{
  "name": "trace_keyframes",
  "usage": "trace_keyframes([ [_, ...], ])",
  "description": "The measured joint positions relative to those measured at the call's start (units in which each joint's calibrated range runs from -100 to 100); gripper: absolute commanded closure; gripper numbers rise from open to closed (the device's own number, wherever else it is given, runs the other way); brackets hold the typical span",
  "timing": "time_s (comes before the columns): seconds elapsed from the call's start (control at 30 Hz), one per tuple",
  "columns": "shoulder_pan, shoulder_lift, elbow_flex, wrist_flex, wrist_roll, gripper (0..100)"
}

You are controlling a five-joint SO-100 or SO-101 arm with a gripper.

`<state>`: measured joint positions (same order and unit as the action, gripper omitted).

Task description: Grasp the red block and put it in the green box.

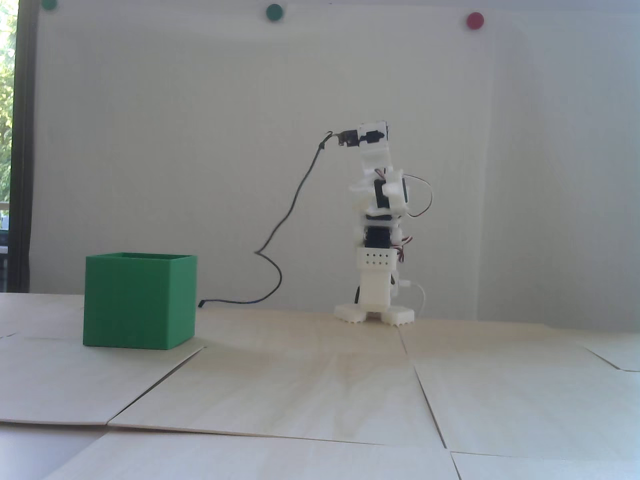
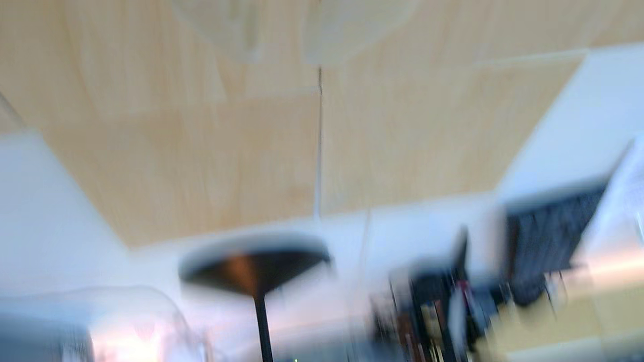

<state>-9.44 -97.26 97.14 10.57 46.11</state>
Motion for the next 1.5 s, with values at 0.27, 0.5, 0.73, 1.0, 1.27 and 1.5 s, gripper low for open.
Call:
trace_keyframes([
  [0.27,-0.2,0.0,0.0,46.9,0.3,97],
  [0.5,-0.2,-0.2,0.0,64.3,0.4,97],
  [0.73,-0.2,-0.2,0.0,64.5,0.4,97],
  [1.0,-0.2,-0.3,0.0,64.5,0.4,97],
  [1.27,-0.2,-0.3,0.0,64.5,0.4,97],
  [1.5,-0.2,-0.3,0.0,64.5,0.4,97],
])
